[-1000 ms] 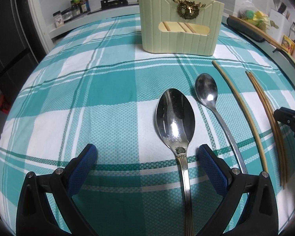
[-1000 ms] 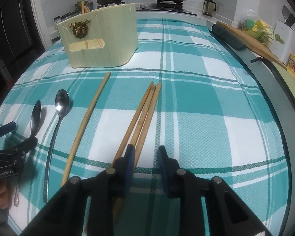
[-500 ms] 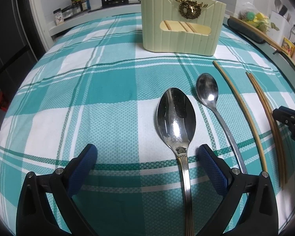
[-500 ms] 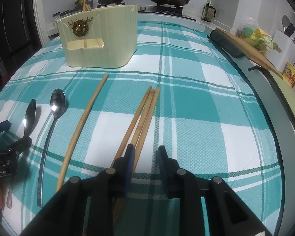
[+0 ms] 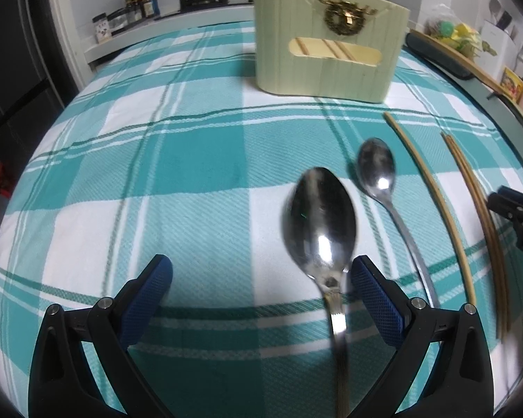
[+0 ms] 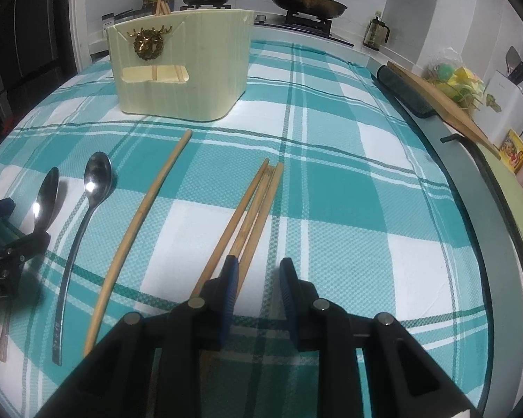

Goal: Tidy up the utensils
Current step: 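Lower the right gripper onto the bundle of wooden chopsticks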

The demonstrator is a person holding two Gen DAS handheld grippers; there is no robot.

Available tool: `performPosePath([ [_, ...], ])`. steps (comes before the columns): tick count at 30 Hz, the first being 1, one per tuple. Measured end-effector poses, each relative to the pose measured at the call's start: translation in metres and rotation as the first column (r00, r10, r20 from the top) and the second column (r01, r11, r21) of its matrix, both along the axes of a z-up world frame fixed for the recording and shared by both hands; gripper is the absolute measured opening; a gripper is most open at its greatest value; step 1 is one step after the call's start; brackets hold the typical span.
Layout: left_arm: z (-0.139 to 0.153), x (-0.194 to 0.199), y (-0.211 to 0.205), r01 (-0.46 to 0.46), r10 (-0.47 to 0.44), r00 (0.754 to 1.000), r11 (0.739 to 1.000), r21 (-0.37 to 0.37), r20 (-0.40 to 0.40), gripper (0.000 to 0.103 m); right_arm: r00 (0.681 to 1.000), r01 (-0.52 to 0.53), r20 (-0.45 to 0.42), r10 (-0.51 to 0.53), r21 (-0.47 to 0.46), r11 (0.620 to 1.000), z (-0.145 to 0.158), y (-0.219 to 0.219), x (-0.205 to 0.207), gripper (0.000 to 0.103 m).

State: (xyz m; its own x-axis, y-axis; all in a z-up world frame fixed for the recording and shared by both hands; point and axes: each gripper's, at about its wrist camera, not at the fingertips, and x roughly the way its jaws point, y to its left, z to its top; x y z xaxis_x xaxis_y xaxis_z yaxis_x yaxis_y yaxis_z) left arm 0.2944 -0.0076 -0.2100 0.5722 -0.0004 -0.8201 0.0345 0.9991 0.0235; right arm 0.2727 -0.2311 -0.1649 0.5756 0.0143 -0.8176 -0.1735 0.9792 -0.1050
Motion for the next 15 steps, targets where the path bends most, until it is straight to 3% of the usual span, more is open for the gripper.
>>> performPosePath([
  [2, -0.001, -0.001, 0.008, -0.021, 0.021, 1.0, 1.0, -0.01, -0.007, 0.103, 0.999, 0.022, -0.022, -0.023, -0.039, 0.999, -0.003, -0.006, 0.003, 0.023],
  [12, 0.0, 0.002, 0.005, -0.003, 0.003, 1.0, 1.0, -0.013, -0.005, 0.102, 0.997, 0.036, -0.08, -0.02, 0.196, 0.98, 0.009, -0.034, -0.002, 0.022],
  [15, 0.0, 0.003, 0.005, -0.006, 0.006, 1.0, 1.0, -0.016, -0.007, 0.102, 0.996, 0.024, -0.093, -0.005, 0.196, 0.98, 0.008, -0.024, 0.008, 0.022],
])
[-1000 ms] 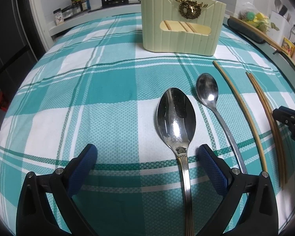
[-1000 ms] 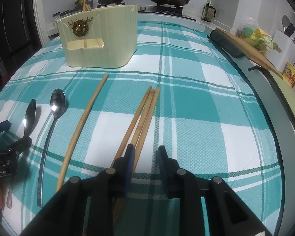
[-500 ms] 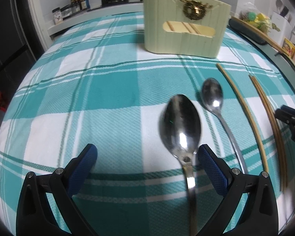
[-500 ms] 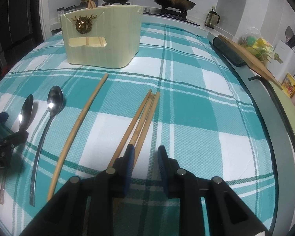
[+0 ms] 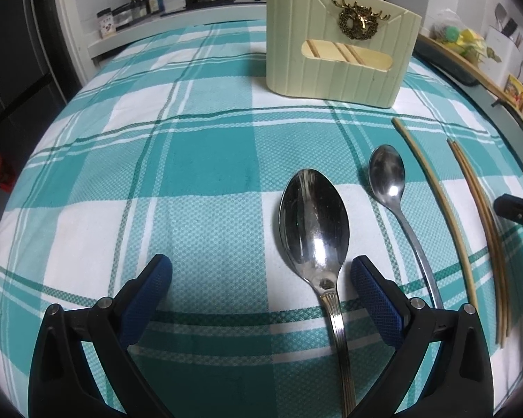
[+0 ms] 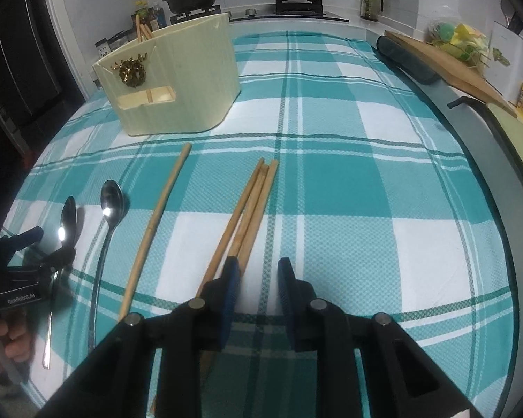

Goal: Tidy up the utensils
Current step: 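Lower the right gripper onto the bundle of wooden chopsticks, then close the left gripper on the large spoon while the right gripper grasps a chopstick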

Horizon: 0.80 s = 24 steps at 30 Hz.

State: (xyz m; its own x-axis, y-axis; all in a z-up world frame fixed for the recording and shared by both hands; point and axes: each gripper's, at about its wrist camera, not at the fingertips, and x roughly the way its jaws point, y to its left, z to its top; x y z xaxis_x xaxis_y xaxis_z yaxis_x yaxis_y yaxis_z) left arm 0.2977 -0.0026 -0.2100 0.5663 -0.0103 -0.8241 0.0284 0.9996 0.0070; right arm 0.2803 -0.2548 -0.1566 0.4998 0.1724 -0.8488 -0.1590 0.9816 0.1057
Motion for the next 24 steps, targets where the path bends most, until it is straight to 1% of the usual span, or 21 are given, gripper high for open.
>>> performPosePath([
  [3, 0.0, -0.001, 0.001, 0.0, 0.0, 1.0, 1.0, 0.002, 0.002, 0.102, 0.999, -0.018, -0.033, 0.017, -0.047, 0.999, -0.008, 0.011, 0.009, 0.022],
  [4, -0.001, -0.002, 0.001, -0.001, 0.001, 1.0, 1.0, -0.001, 0.002, 0.102, 0.999, -0.014, -0.03, 0.012, -0.066, 0.998, -0.008, 0.011, 0.011, 0.023],
  [8, -0.001, 0.0, 0.001, -0.001, 0.001, 1.0, 1.0, 0.002, 0.001, 0.103, 0.998, -0.016, -0.064, 0.011, -0.074, 0.997, -0.007, 0.011, 0.016, 0.023],
  [10, -0.001, 0.003, 0.0, 0.001, -0.001, 1.0, 1.0, 0.004, 0.001, 0.103, 0.997, -0.032, -0.074, 0.025, -0.1, 0.995, -0.006, 0.015, 0.017, 0.023],
  [12, -0.001, 0.007, -0.002, 0.001, -0.001, 1.0, 1.0, 0.003, -0.002, 0.103, 0.995, -0.042, -0.099, 0.031, -0.117, 0.992, -0.006, 0.019, 0.024, 0.024],
  [13, -0.001, 0.008, -0.002, 0.0, 0.0, 1.0, 1.0, 0.003, -0.005, 0.103, 0.99, -0.054, -0.133, 0.038, -0.123, 0.991, -0.011, 0.021, 0.028, 0.024],
  [14, -0.001, 0.008, -0.002, -0.001, 0.001, 1.0, 1.0, 0.003, -0.006, 0.103, 0.993, -0.065, -0.106, 0.05, -0.147, 0.987, -0.011, 0.026, 0.029, 0.024],
  [15, -0.001, 0.006, -0.001, -0.001, 0.001, 1.0, 1.0, 0.004, -0.007, 0.103, 0.993, -0.079, -0.1, 0.062, -0.173, 0.982, -0.011, 0.029, 0.031, 0.024],
  [18, -0.001, -0.001, 0.005, -0.002, 0.002, 1.0, 1.0, 0.013, -0.012, 0.103, 0.992, -0.068, -0.117, 0.051, -0.15, 0.986, -0.01, 0.023, 0.029, 0.022],
  [22, -0.001, -0.007, 0.018, -0.012, 0.013, 1.0, 1.0, 0.01, -0.028, 0.103, 0.991, -0.054, -0.133, 0.032, -0.164, 0.985, -0.01, 0.005, 0.013, 0.022],
  [24, 0.0, -0.006, 0.019, -0.017, 0.017, 0.999, 1.0, 0.007, -0.034, 0.103, 0.989, -0.042, -0.148, 0.019, -0.152, 0.987, -0.009, -0.001, 0.009, 0.022],
])
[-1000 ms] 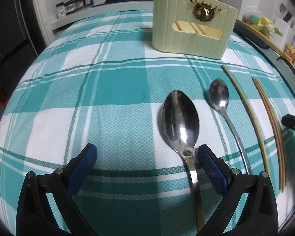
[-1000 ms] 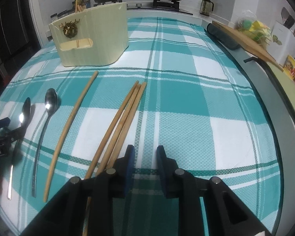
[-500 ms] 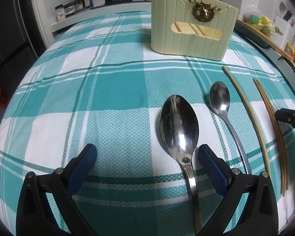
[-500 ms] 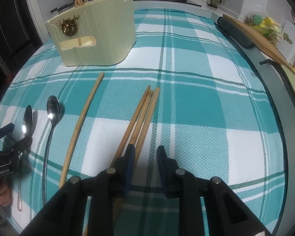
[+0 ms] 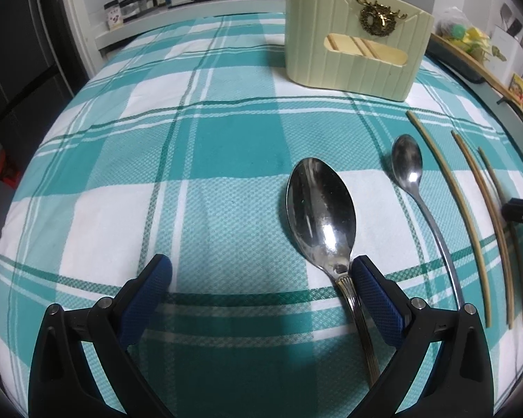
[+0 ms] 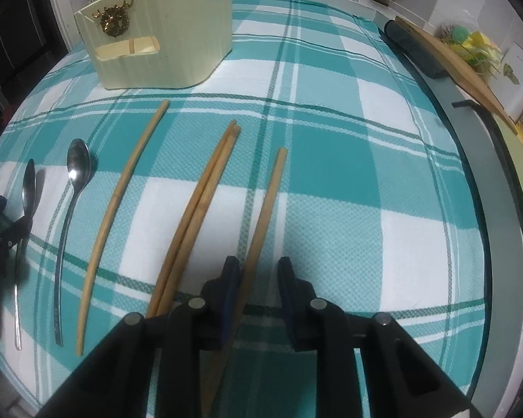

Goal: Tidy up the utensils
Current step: 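Close the left gripper on the large spoon while the right gripper grasps a chopstick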

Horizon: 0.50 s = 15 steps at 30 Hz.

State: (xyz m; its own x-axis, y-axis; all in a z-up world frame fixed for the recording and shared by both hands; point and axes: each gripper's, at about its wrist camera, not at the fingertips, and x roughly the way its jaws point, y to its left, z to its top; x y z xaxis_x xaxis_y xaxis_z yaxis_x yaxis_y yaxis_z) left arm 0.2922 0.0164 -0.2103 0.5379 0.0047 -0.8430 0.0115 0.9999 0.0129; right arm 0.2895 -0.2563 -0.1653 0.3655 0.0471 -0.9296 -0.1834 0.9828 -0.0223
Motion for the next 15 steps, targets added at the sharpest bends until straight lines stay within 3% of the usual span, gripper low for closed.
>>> performPosePath([
  [5, 0.0, 0.007, -0.013, -0.015, 0.015, 1.0, 1.0, 0.002, -0.005, 0.102, 1.0, 0.011, -0.016, -0.01, 0.059, 0.998, -0.001, -0.006, 0.006, 0.028],
  [8, 0.0, 0.011, -0.021, -0.066, 0.067, 0.998, 0.998, 0.014, -0.009, 0.103, 1.0, 0.015, -0.017, -0.014, 0.081, 0.997, -0.001, -0.006, 0.02, 0.037],
  [11, 0.0, 0.017, -0.021, -0.113, 0.113, 0.993, 0.994, 0.0, -0.02, 0.101, 1.0, 0.024, 0.001, -0.024, 0.071, 0.997, -0.003, -0.002, 0.043, 0.038],
  [13, 0.002, 0.02, -0.02, -0.108, 0.108, 0.994, 0.994, -0.009, -0.01, 0.089, 1.0, 0.019, 0.013, -0.02, 0.061, 0.998, -0.004, 0.004, 0.055, 0.036],
  [15, 0.007, 0.022, -0.02, -0.055, 0.056, 0.998, 0.998, -0.029, 0.013, 0.047, 0.999, 0.026, 0.024, -0.027, 0.038, 0.999, -0.004, 0.008, 0.065, 0.016],
])
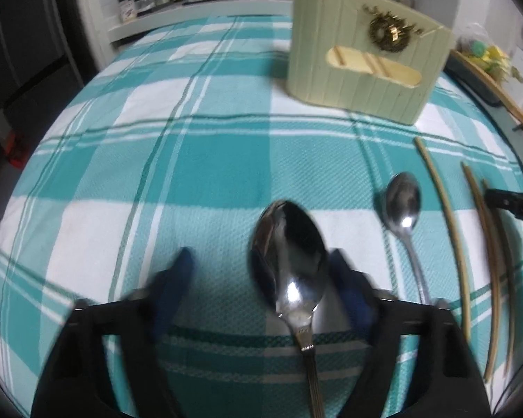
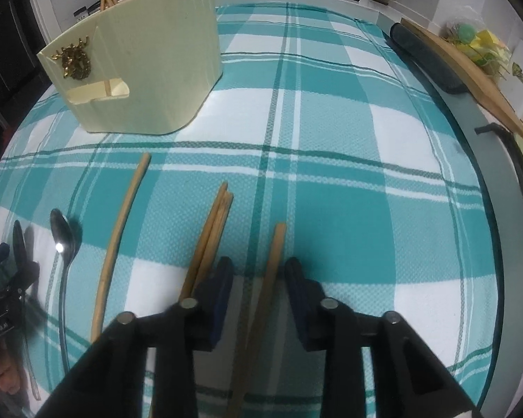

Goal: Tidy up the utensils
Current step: 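Close the left gripper on the large spoon while the right gripper grasps a chopstick, then lift the spoon and chopstick and lower both into the cream holder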

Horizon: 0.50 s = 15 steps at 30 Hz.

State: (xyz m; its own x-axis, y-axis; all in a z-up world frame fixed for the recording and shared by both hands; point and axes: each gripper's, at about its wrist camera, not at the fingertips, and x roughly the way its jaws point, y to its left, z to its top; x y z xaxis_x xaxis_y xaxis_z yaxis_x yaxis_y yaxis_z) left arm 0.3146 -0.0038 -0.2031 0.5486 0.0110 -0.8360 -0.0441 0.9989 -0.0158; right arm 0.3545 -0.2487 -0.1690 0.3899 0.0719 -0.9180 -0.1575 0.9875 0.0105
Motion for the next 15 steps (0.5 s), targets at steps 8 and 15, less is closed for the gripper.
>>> performPosePath([
  [8, 0.03, -0.007, 0.025, 0.09, -0.071, 0.991, 0.982, -0.165, 0.114, 0.043, 0.996, 0.037, 0.077, -0.051, 0.177, 0.984, 0.029, -0.022, -0.009, 0.007],
  [15, 0.093, -0.038, 0.025, 0.158, -0.102, 0.954, 0.97, -0.184, 0.282, 0.042, 0.962, -0.038, 0.271, -0.023, 0.217, 0.975, 0.102, -0.023, -0.058, 0.007],
])
